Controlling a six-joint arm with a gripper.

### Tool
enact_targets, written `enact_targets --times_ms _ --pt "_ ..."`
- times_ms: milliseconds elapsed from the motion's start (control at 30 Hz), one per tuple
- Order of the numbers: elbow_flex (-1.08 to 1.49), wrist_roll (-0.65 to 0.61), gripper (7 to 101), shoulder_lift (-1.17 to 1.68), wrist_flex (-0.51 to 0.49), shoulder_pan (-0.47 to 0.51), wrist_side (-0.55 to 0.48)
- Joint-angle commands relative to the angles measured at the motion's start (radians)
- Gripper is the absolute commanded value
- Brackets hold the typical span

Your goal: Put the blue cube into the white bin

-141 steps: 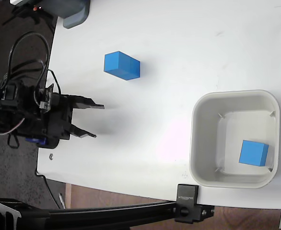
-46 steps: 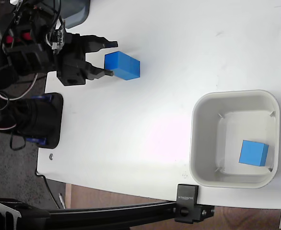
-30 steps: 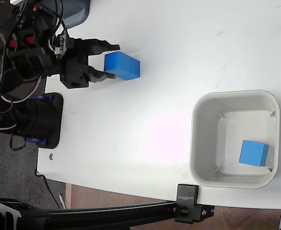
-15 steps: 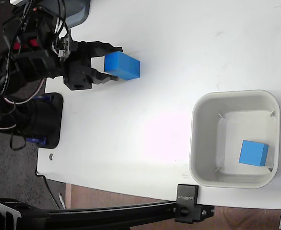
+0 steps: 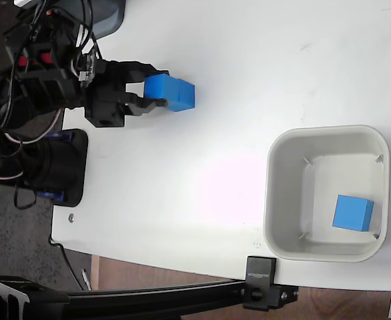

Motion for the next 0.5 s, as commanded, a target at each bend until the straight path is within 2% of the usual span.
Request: enact_targets --times_ms 33,167,267,367,500 --pt "-0.048 0.000 43.5 0.029 0.021 -0.006 0.017" --pt "-0.153 -0.043 43.0 0.032 0.117 0.000 0.015" --pt "-0.267 -0.138 43.0 0.049 0.202 0.064 -0.026" --pt "-0.362 -0.247 43.3 0.048 0.219 0.193 -0.127" --pt "-0.482 -0.362 44.4 -0.025 0.149 0.425 -0.347"
